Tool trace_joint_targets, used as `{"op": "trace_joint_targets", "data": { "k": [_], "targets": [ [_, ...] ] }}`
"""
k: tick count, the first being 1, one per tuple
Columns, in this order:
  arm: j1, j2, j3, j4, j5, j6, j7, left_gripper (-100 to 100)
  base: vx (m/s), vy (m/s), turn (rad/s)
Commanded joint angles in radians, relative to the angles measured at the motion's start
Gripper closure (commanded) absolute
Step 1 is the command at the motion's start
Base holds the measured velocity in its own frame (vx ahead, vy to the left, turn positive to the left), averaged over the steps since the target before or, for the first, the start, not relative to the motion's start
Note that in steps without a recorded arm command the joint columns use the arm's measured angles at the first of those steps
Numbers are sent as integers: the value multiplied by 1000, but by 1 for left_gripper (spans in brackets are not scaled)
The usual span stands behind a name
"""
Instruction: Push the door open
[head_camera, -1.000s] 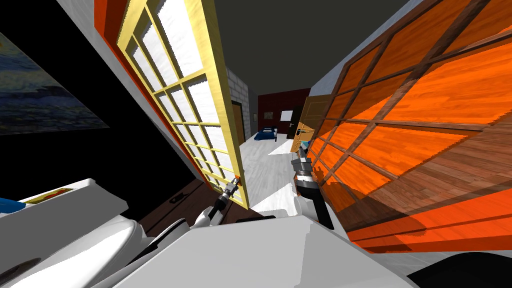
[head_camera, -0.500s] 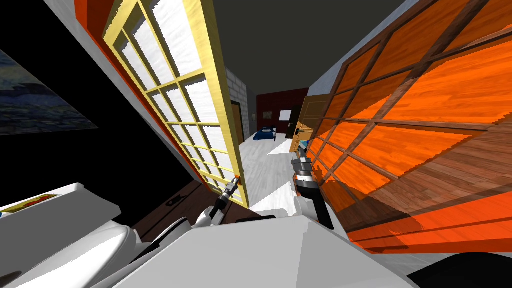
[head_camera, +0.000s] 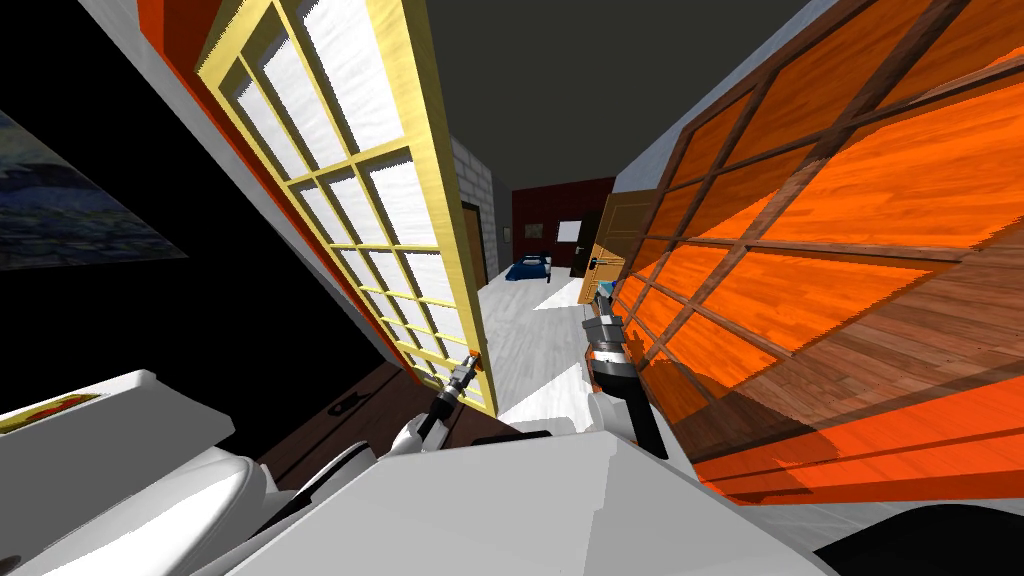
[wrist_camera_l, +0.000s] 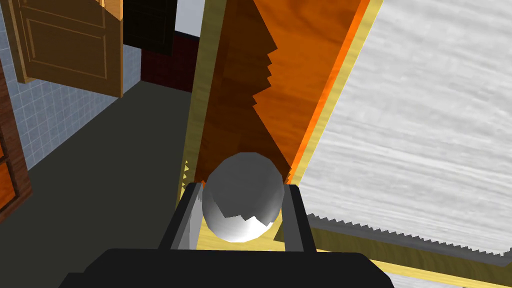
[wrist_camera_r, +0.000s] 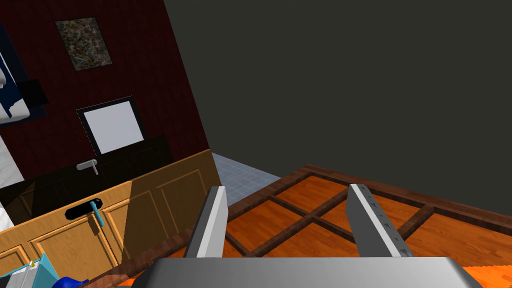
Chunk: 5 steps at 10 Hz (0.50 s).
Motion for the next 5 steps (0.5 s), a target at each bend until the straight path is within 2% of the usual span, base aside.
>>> {"op": "trace_joint_targets", "data": {
  "k": [1, 3, 4, 5],
  "targets": [
    [-8, -5, 13, 7, 7, -7, 44, 100, 30, -1, -36],
    [-8, -5, 13, -23, 7, -7, 44, 100, 16, -1, -3],
    [-8, -5, 13, 7, 7, -7, 44, 100, 8, -3, -12],
    [-6, -7, 21, 3, 11, -6, 74, 100, 15, -7, -41]
  ]
}}
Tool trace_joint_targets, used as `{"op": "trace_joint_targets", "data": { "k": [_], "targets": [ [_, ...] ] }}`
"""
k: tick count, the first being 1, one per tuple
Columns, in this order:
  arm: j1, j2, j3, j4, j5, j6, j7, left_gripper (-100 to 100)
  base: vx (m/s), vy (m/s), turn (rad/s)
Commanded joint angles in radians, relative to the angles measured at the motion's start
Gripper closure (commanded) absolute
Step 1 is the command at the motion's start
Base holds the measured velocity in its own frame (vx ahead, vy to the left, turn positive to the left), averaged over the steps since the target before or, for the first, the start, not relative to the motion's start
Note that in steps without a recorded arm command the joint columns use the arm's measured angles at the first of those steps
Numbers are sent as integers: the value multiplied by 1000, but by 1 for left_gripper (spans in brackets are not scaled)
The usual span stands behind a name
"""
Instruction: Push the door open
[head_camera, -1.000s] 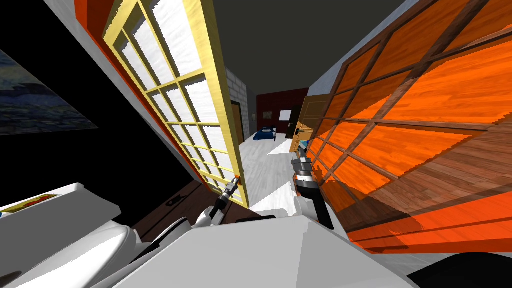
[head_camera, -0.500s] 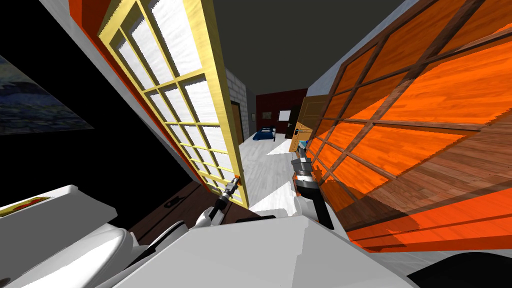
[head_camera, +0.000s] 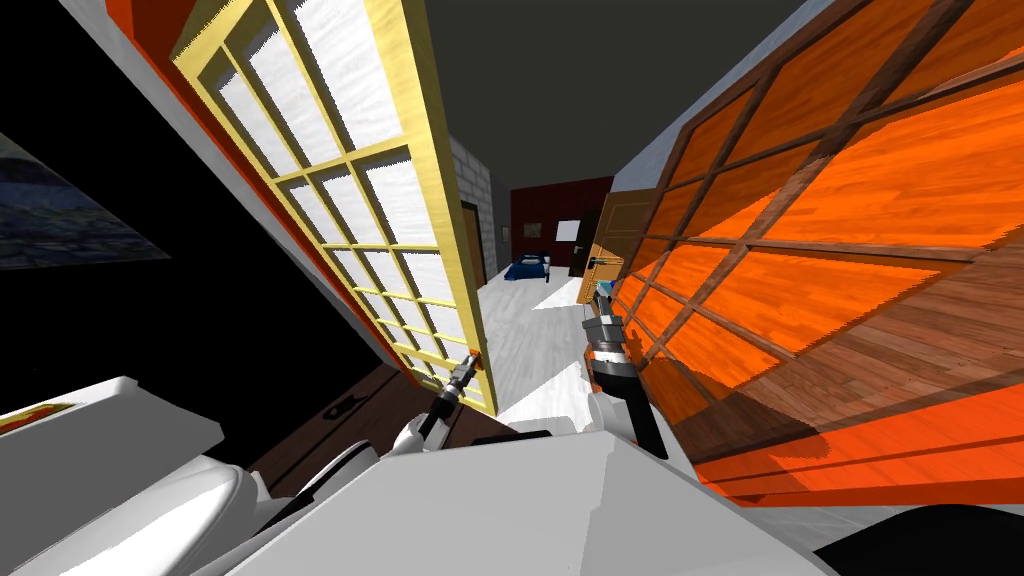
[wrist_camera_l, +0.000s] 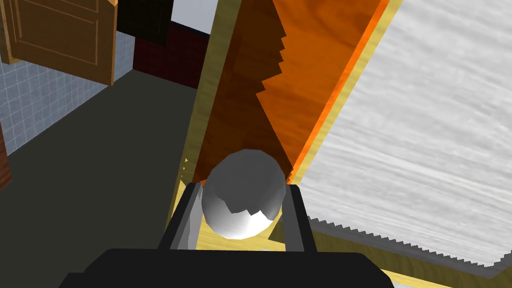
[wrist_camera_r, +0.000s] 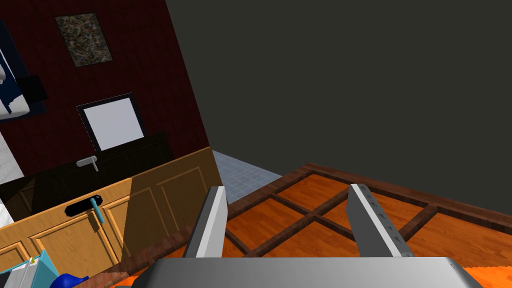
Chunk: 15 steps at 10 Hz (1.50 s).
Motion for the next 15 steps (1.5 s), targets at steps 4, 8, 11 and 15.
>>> {"op": "trace_joint_targets", "data": {
  "k": [4, 8, 11, 15],
  "targets": [
    [7, -6, 36, -18, 18, 7, 111, 100, 27, -2, -46],
    [13, -12, 57, -27, 29, 12, 193, 100, 36, -1, -42],
    [19, -18, 80, -37, 41, 16, 271, 100, 44, 1, -51],
    [29, -29, 117, -53, 60, 24, 385, 100, 39, -1, -52]
  ]
}}
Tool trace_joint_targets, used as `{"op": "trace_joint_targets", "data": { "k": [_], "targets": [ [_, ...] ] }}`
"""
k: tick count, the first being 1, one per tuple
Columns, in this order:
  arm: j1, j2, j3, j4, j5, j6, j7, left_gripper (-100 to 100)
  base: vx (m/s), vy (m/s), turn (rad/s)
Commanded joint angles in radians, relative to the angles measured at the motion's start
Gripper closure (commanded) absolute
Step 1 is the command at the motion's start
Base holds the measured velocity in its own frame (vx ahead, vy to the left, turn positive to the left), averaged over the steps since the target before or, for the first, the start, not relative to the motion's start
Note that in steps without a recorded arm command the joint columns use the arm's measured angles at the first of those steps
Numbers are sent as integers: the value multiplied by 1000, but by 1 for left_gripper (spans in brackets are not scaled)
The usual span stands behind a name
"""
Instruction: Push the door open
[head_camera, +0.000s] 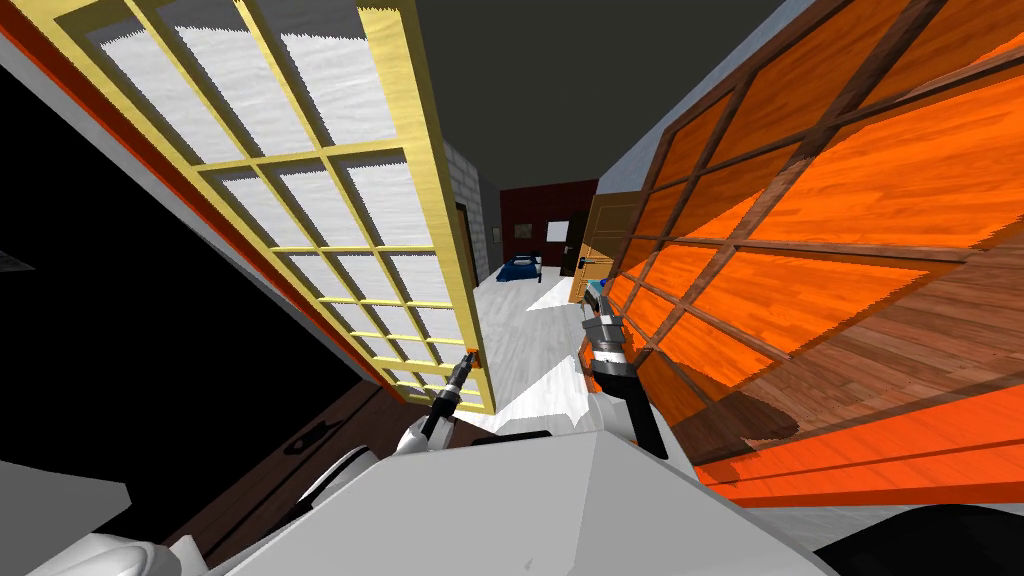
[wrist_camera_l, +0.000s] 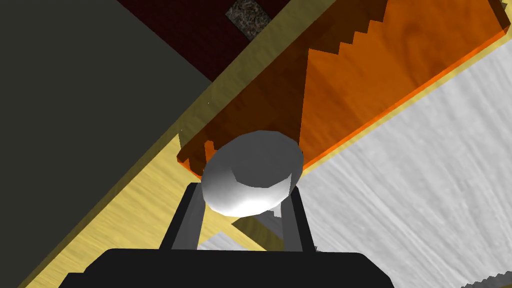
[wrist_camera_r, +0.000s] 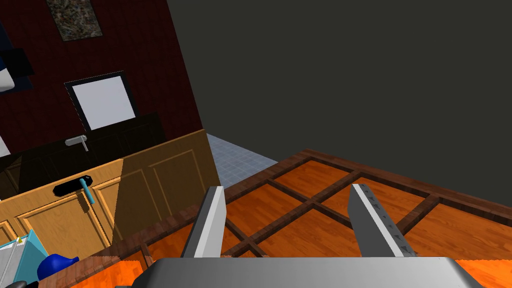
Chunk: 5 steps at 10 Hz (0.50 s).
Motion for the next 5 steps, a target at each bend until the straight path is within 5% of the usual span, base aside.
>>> {"op": "trace_joint_targets", "data": {
  "k": [1, 4, 5],
  "targets": [
    [13, 8, 9, -37, 5, 14, 24, 100, 32, 4, -24],
    [20, 0, 36, -49, 19, 19, 106, 100, 43, 7, -50],
    [38, 22, 24, -69, 15, 19, 50, -100, 12, -40, 65]
  ]
}}
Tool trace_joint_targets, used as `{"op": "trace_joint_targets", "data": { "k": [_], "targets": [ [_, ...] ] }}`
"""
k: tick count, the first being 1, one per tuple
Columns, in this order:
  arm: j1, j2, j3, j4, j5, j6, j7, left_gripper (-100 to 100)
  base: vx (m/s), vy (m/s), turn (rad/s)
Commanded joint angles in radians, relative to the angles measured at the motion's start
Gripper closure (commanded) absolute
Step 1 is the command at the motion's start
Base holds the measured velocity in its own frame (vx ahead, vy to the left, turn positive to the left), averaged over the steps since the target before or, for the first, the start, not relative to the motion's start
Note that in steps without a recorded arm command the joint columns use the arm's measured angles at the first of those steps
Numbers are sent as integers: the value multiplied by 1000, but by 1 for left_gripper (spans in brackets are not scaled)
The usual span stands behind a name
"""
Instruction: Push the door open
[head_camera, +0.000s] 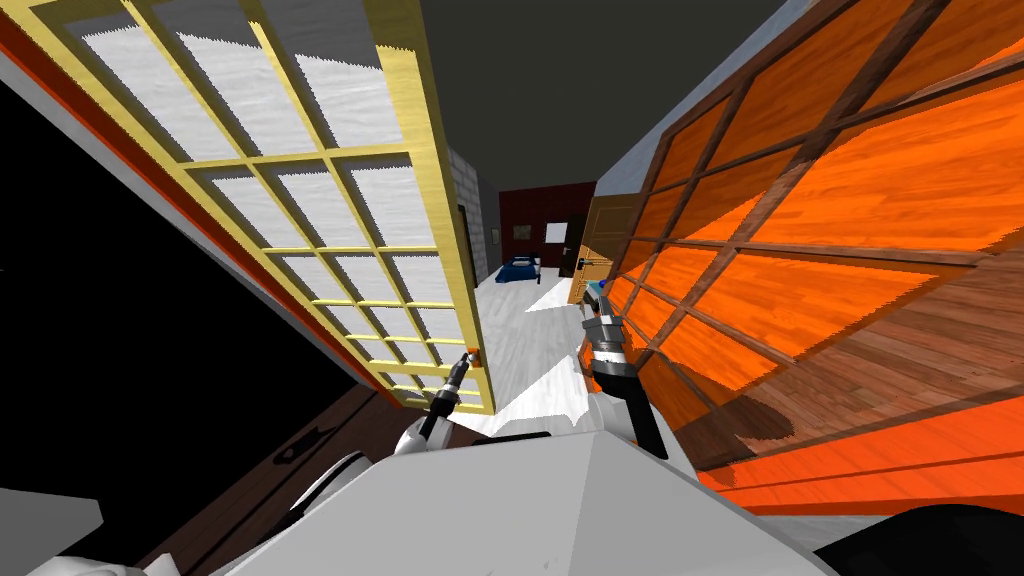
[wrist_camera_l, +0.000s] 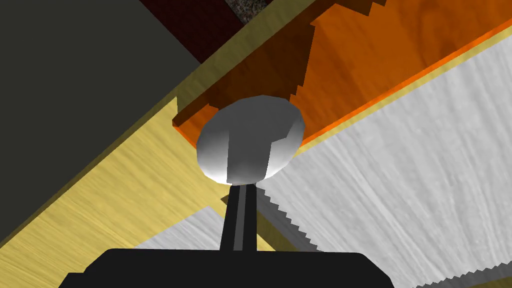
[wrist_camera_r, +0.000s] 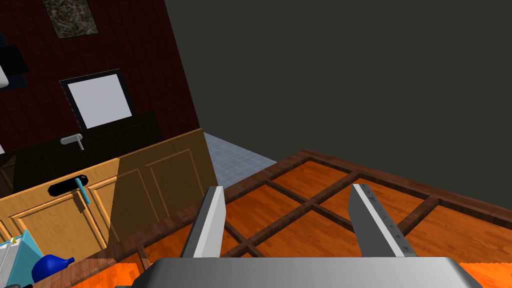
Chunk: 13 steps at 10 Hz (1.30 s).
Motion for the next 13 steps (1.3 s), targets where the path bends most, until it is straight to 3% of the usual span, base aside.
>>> {"op": "trace_joint_targets", "data": {
  "k": [1, 6, 7, 9, 12, 13],
  "targets": [
    [17, 13, -5, -28, -1, 6, -29, -100, -16, -58, 40],
    [40, 66, -35, -4, -11, -38, -160, -100, -23, -74, 60],
    [40, 66, -35, -4, -11, -38, -172, -100, -17, -57, 26],
    [52, 93, -50, 8, -16, -60, -241, -100, -13, -59, 62],
    [58, 107, -57, 14, -18, -71, -293, -100, -18, -45, 36],
    [64, 121, -65, 20, -21, -83, -335, -100, -25, -48, 43]
  ]
}}
